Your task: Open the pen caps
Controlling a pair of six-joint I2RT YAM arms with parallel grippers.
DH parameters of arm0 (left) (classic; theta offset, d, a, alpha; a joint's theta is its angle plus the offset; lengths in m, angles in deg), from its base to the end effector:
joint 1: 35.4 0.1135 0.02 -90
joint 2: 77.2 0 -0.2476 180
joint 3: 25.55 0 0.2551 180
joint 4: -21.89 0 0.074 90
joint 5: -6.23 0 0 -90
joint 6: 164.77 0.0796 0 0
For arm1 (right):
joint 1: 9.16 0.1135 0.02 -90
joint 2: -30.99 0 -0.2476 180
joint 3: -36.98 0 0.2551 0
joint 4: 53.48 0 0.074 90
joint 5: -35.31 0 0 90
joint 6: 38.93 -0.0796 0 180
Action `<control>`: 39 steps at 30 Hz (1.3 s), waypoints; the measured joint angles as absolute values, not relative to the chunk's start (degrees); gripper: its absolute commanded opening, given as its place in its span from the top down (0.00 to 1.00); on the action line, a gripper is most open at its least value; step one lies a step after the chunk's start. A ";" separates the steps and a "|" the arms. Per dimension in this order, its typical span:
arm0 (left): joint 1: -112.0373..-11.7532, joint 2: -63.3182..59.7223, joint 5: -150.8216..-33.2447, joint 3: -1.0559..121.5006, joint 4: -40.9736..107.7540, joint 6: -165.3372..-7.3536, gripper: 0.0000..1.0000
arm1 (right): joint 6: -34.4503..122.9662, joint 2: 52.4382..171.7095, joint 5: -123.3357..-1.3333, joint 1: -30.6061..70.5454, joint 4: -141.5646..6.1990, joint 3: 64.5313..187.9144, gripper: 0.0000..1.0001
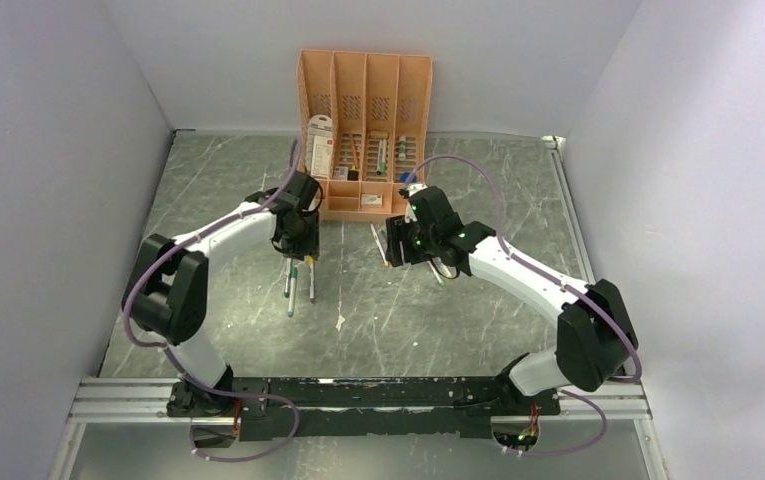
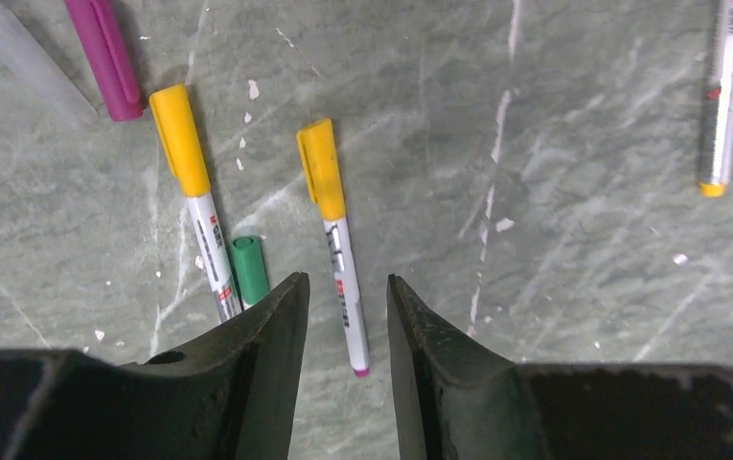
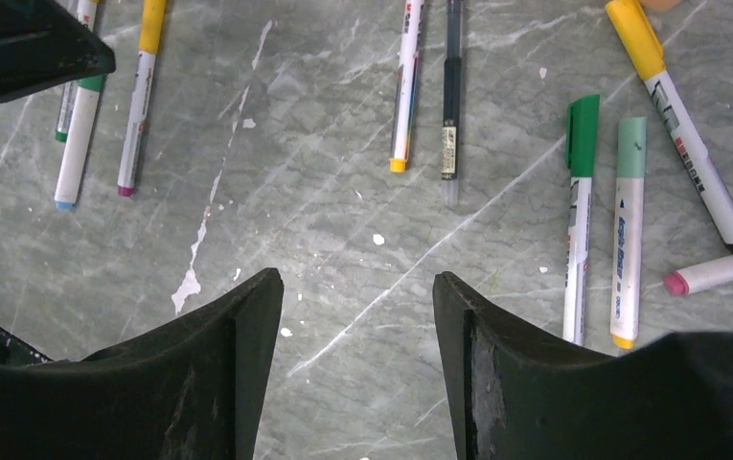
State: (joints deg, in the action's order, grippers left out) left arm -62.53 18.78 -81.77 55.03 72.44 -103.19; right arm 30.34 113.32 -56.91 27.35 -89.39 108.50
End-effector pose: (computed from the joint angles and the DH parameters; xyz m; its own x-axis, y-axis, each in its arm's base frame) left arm 0.3166 -0.1591 0.1518 -0.9256 -0.0602 -0.3736 0.0029 0.9861 -0.1659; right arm 0.2737 0.2064 0.1993 -0.7653 -0.1264 -0.6312 -0.3689 0.8897 0.2690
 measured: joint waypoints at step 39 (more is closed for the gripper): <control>-64.54 27.83 -76.11 55.32 66.04 -103.76 0.86 | 29.60 110.85 -56.89 27.35 -89.13 104.41 0.40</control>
